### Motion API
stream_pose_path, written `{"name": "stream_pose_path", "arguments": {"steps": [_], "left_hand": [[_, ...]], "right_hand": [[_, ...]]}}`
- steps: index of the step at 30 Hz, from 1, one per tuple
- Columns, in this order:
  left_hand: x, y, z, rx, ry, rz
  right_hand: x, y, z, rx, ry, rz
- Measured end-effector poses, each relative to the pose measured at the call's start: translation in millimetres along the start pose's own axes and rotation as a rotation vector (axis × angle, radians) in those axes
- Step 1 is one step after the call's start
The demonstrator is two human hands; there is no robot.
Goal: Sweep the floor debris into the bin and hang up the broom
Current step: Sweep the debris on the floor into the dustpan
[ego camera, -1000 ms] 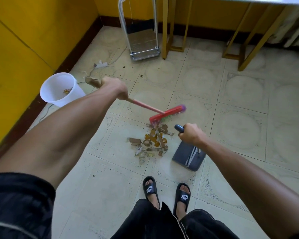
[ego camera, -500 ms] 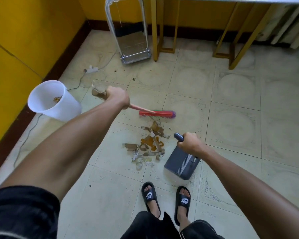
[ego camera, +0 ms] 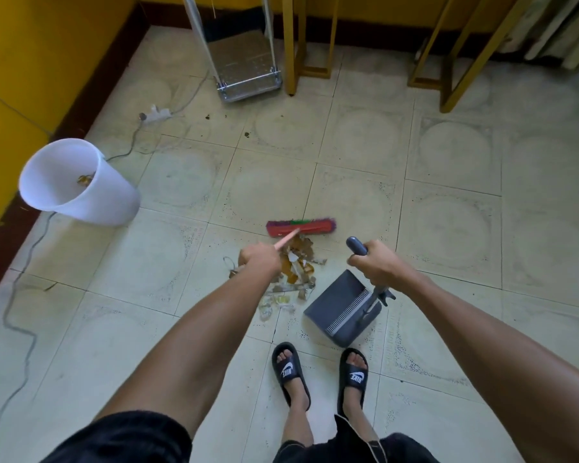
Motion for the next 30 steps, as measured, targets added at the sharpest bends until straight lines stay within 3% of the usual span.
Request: {"name": "stream_pose_path", "arguments": {"steps": [9,16,26,30], "left_hand": [[-10,18,24,-0.335,-0.025,0.117],[-22,31,48,-0.574,-0.045,0.529],[-54,9,99,-0.555,-0.028,0.425],[-62,-6,123,-0.511,-0.083,0.318]], "right_hand": [[23,28,46,-0.007,-0.091,0.057],[41,38,72,0.118,-0.129,-0.018],[31,44,83,0.097,-0.127,0.088],[23,49,87,-0.039,-0.172,0.146]]}}
Point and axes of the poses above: each hand's wrist, its own x-axis towards the middle knuckle, its own y-axis out of the palm, z = x × y, the point moved 1 cm from there along x, towards the middle knuckle, and after that the axes turned 9 degrees about z, right-handed, at the moved point
